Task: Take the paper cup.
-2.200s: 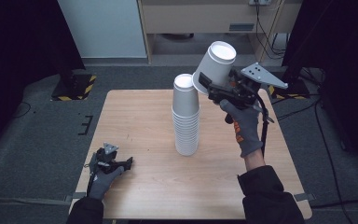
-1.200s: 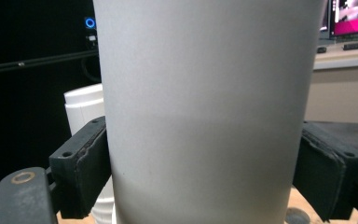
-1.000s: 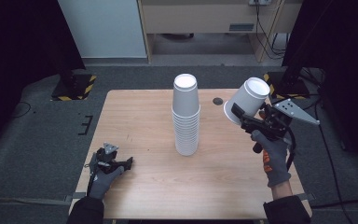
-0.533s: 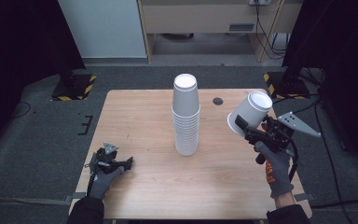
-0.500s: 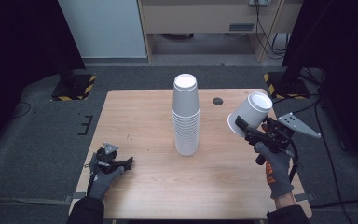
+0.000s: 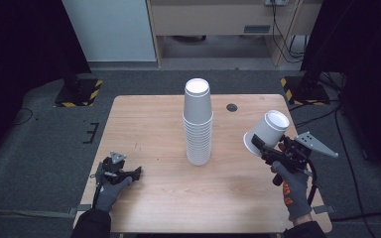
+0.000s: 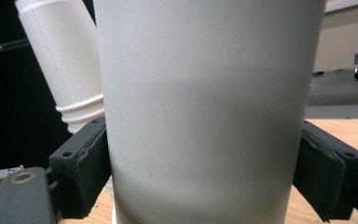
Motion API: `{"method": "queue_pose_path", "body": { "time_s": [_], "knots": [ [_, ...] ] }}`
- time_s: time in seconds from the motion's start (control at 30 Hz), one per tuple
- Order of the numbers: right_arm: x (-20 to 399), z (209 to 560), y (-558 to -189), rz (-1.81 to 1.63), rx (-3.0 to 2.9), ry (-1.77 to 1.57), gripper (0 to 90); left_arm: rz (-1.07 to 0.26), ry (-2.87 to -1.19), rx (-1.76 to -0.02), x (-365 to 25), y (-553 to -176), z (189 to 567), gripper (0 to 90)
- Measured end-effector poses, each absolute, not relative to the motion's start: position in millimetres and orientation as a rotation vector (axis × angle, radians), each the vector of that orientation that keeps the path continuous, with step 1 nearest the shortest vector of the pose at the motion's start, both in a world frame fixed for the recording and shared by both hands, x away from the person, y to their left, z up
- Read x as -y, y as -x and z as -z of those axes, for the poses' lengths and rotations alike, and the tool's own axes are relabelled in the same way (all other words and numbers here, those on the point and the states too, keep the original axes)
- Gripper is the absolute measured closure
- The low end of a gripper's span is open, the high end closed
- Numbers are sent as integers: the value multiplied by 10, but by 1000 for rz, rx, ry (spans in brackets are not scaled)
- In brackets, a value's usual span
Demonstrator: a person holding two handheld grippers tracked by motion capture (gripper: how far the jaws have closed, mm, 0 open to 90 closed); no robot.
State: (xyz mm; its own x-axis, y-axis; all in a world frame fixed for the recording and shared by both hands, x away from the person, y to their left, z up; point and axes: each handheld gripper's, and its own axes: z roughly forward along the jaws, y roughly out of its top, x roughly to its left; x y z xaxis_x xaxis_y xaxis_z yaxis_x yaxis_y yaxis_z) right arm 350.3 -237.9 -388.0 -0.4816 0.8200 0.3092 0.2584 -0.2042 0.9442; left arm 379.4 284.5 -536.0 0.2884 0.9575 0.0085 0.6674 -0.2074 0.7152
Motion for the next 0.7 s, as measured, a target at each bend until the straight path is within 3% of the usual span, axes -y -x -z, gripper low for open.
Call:
{"method": "queue_pose_path", "body": {
  "time_s": [0.2,0.7],
  "knots": [
    [2386,4007,-3473,-1754,-1625,-1295,149,-634,-1969,-1418,-2835,-3774,5332,169],
    [2465,4250,-3417,-1767,-1579,-1409,148,-615,-1809,-1344,-2803,-3660,5112,201]
  ]
}}
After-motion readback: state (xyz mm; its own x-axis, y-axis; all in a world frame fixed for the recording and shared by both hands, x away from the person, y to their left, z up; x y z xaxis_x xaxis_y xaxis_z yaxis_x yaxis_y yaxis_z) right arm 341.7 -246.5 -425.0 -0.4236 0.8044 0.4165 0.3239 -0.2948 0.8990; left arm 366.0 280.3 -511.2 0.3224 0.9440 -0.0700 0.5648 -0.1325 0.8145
